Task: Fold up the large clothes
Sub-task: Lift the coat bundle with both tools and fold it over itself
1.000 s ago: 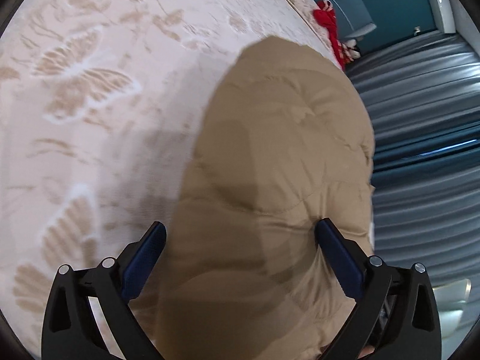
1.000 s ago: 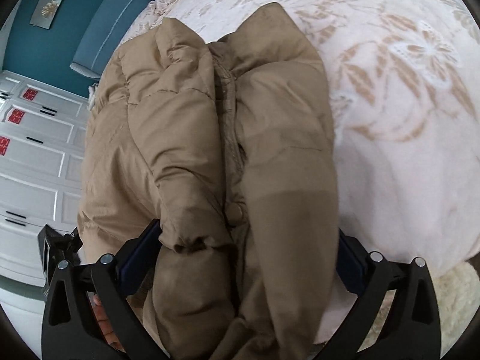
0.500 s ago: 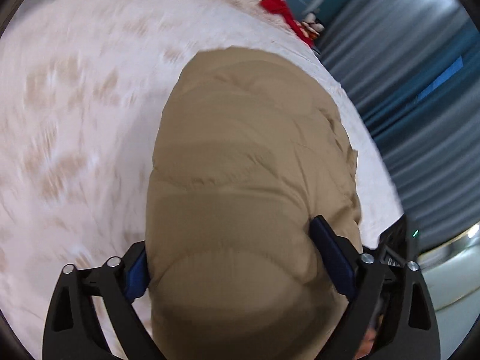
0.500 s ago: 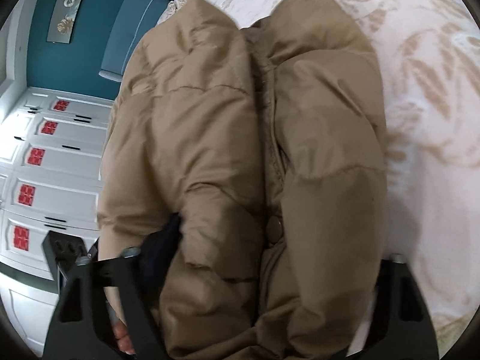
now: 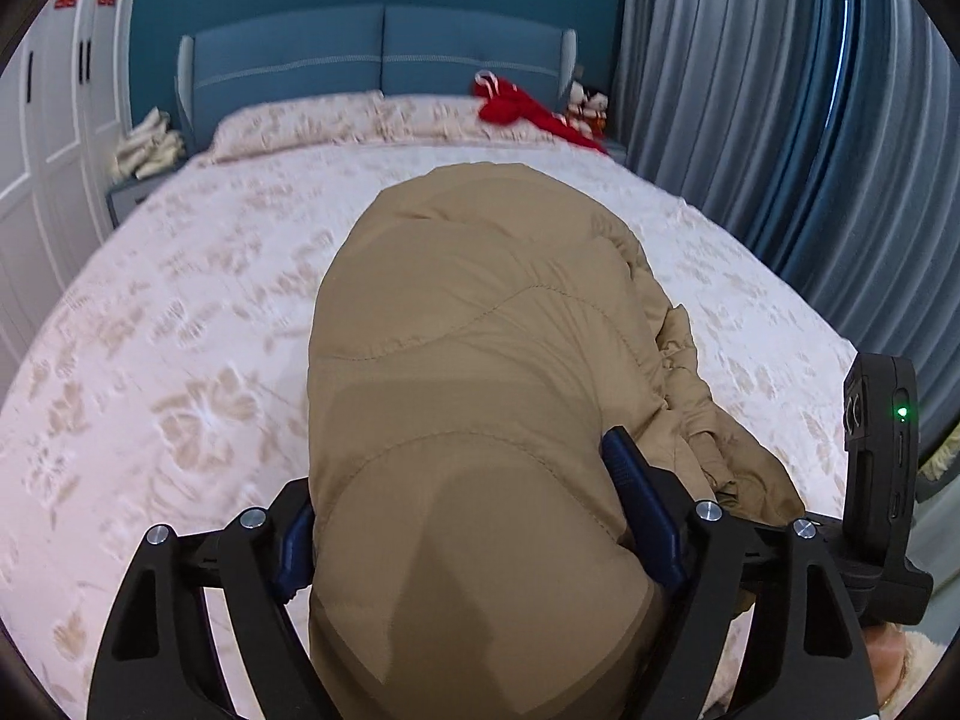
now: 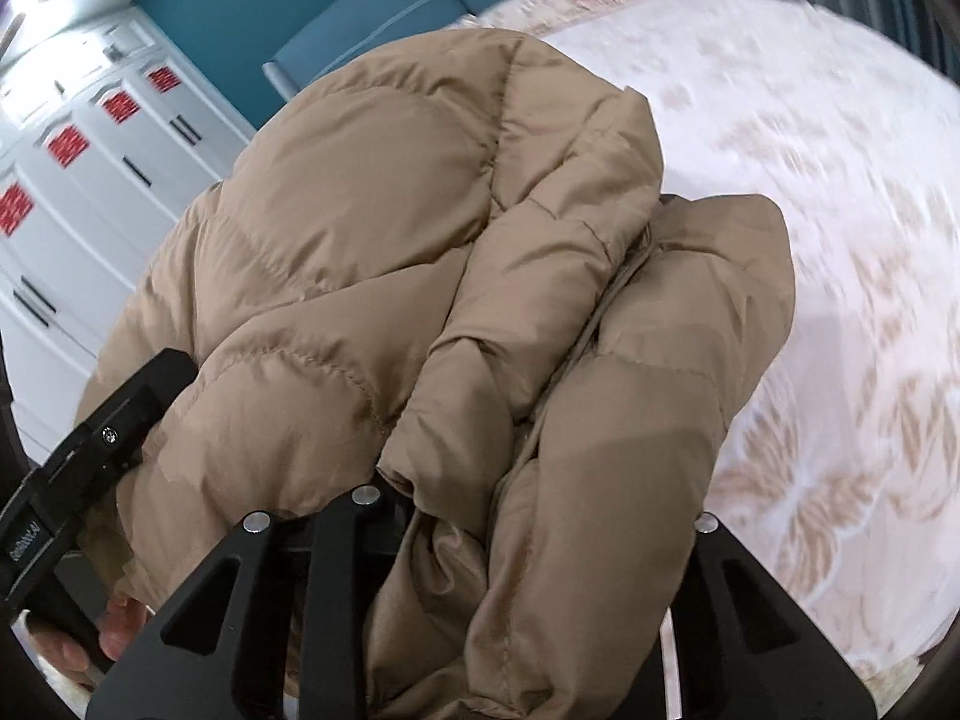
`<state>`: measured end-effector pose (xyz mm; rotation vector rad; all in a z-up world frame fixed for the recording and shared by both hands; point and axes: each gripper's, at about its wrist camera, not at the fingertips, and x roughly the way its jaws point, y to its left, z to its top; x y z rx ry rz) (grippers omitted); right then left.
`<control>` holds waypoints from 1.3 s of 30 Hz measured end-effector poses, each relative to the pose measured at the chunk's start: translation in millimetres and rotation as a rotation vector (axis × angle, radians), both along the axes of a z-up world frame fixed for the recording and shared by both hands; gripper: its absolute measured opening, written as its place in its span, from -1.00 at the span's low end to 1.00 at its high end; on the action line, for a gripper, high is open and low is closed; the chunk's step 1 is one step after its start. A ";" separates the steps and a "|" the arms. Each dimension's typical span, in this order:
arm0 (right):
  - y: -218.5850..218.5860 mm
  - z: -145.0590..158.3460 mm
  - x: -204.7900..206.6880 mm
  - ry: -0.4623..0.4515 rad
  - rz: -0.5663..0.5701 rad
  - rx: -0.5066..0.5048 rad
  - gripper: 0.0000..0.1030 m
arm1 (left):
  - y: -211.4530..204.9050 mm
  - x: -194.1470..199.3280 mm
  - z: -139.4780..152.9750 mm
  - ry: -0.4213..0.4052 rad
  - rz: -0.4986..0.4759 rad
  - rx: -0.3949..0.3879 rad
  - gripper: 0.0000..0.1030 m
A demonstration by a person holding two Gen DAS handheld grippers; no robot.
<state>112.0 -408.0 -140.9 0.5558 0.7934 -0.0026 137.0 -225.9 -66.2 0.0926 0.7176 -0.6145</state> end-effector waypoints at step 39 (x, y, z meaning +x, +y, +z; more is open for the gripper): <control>87.1 -50.4 175.6 0.089 0.181 -0.277 -0.46 | 115.5 152.5 -99.1 0.018 0.179 -0.119 0.56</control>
